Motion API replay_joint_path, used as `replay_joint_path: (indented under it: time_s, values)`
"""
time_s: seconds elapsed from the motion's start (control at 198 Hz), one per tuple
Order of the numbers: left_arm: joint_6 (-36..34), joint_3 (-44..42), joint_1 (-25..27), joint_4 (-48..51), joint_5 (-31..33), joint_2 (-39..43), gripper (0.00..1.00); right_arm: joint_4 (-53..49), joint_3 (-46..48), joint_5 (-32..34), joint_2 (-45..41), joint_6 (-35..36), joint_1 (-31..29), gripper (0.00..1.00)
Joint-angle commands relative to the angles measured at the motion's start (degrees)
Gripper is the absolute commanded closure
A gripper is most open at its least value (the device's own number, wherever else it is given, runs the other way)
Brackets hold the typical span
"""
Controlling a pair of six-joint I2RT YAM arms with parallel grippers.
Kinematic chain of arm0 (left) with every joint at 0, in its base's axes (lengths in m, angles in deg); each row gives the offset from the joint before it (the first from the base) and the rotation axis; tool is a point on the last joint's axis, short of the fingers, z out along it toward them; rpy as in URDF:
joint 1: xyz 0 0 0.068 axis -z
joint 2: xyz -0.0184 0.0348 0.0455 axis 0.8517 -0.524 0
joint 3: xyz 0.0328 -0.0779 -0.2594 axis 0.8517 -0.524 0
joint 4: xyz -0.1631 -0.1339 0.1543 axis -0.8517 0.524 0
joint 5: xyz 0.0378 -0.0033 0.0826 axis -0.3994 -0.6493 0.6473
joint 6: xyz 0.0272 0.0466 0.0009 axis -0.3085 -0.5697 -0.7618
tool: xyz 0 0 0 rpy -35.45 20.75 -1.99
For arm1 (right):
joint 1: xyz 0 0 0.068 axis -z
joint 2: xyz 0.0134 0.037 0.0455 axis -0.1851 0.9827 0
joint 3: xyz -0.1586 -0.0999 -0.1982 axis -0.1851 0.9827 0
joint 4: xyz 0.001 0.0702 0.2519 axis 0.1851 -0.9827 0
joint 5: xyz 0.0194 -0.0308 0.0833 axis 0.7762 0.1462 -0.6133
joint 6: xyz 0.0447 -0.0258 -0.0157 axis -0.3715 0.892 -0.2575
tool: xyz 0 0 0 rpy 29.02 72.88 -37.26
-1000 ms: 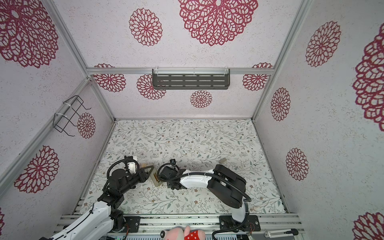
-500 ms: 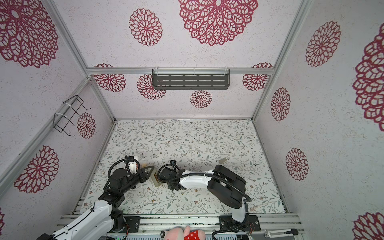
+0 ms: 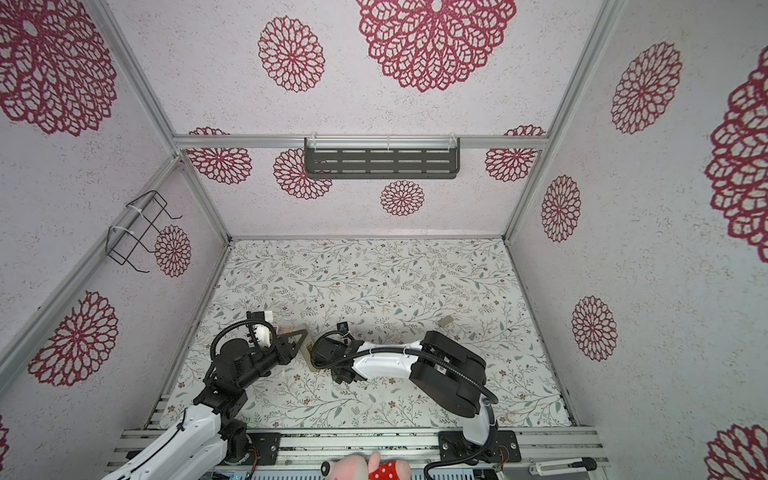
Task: Load the batteries into the remote control
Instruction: 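Lower the right gripper over an orange battery and close on it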
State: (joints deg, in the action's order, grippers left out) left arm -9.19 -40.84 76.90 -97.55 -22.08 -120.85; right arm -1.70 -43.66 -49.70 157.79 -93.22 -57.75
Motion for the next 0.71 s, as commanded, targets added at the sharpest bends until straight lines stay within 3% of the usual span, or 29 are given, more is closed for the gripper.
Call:
replay_joint_path:
  time_s: [0.0, 0.293, 0.702]
  values:
    - [-0.5, 0.5, 0.4, -0.7, -0.5, 0.6, 1.00, -3.7, 1.5, 0.7, 0.8, -1.6, -0.2, 0.60]
    - [-1.0, 0.5, 0.3, -0.3, -0.4, 0.3, 1.00, -2.7, 5.1, 0.7, -1.2, -1.8, -0.2, 0.69]
    - [-1.3, 0.2, 0.7, -1.2, -0.7, -1.0, 1.00, -4.7, 6.6, -1.5, -3.2, 5.0, 1.4, 0.81]
